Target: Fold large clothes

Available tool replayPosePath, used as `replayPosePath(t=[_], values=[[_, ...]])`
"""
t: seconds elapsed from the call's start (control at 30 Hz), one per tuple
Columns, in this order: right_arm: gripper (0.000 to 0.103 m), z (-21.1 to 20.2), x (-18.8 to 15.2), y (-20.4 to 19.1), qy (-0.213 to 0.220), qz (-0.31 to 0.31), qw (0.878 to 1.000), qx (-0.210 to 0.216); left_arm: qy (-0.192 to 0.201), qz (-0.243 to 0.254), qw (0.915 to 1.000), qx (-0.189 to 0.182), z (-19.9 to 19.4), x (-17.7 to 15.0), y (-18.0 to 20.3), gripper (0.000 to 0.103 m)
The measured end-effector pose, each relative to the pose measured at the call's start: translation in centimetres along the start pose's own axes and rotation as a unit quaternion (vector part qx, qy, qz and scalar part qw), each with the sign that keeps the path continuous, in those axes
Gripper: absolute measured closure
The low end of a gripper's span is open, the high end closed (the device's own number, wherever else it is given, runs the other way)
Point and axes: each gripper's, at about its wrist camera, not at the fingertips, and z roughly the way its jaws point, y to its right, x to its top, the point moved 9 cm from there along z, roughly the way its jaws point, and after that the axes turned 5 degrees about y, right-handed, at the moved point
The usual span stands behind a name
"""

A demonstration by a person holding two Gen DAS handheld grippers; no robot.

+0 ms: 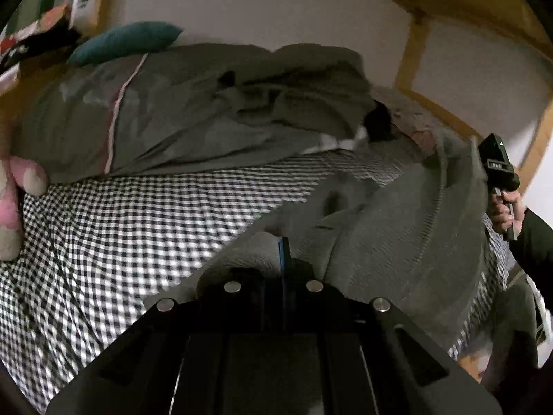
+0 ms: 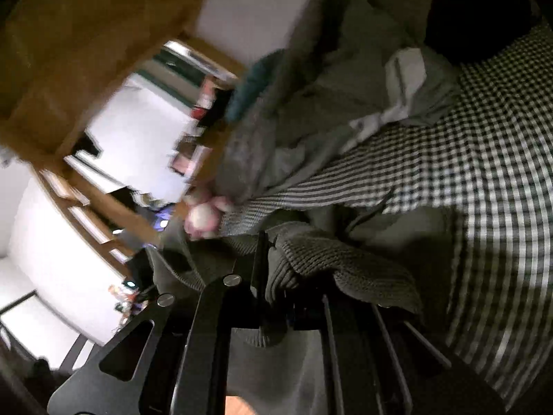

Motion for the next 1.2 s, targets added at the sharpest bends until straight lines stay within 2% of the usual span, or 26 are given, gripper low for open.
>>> replayPosePath(t=[0.13,0.2,0.3,0.37,0.43,0.5,0.63,0.7,0.77,0.8,0.83,0.93,1.0,1.07,1.1,1.13,1.2], values=[[0.093,5.4,2.6,4.6,-0.047,0.052,0.995,-0.075,-0.051,-0.016,0.9982,0.03,4.2,-0.7,-2.9,0.094],[0.092,8.4,3.0,7.5,-0.092,0.068,0.985,-0.127,-0.103,-0.052,0.9931,0.02,7.2,-2.4,-4.5,0.093],[0.092,10.7,2.8,9.6,-0.131,0.069,0.977,-0.152,-0.118,-0.08,0.9898,-0.002,8.9,-3.8,-5.4,0.093],[0.092,11.1,3.2,10.2,-0.135,0.078,0.978,-0.142,-0.113,-0.096,0.9887,-0.023,9.2,-4.0,-5.8,0.093],[0.092,10.8,3.6,11.1,-0.131,0.12,0.978,-0.11,-0.107,-0.115,0.9865,-0.045,9.1,-4.4,-6.1,0.093],[0.092,10.2,4.2,12.2,-0.114,0.177,0.975,-0.067,-0.104,-0.101,0.9883,-0.046,9.0,-4.7,-6.2,0.092],[0.089,8.7,5.2,11.8,-0.102,0.212,0.972,-0.018,-0.1,-0.084,0.9908,-0.036,9.0,-5.0,-6.2,0.092],[0.083,7.8,6.0,11.0,-0.098,0.201,0.974,-0.011,-0.102,-0.087,0.9903,-0.038,9.3,-4.6,-6.3,0.092],[0.068,6.7,6.4,10.2,-0.101,0.179,0.978,-0.024,-0.103,-0.092,0.9896,-0.042,9.6,-4.5,-6.4,0.092],[0.044,6.1,6.9,9.7,-0.094,0.166,0.981,-0.035,-0.101,-0.09,0.9899,-0.043,9.6,-4.4,-6.3,0.092],[0.005,5.3,7.7,9.2,-0.08,0.158,0.983,-0.042,-0.1,-0.086,0.9903,-0.044,9.6,-4.2,-6.4,0.092],[0.002,2.3,10.7,8.9,-0.013,0.138,0.987,-0.078,-0.093,-0.062,0.9931,-0.035,9.0,-3.5,-5.9,0.092],[0.003,1.1,11.5,8.2,0.006,0.095,0.987,-0.131,-0.082,-0.046,0.9953,-0.025,8.8,-2.4,-5.5,0.092],[0.003,1.7,10.6,4.9,-0.015,-0.01,0.987,-0.16,-0.061,-0.031,0.9976,-0.014,7.9,-1.3,-4.9,0.091],[0.003,2.2,9.7,3.7,-0.031,-0.037,0.985,-0.167,-0.052,-0.024,0.9983,-0.01,7.5,-0.8,-4.6,0.09],[0.003,3.7,7.9,1.8,-0.064,-0.094,0.977,-0.179,-0.045,-0.014,0.9989,-0.007,7.1,-0.3,-4.2,0.088],[0.003,6.3,5.0,0.3,-0.119,-0.17,0.953,-0.22,-0.027,0.004,0.9996,-0.006,6.1,0.5,-3.4,0.085]])
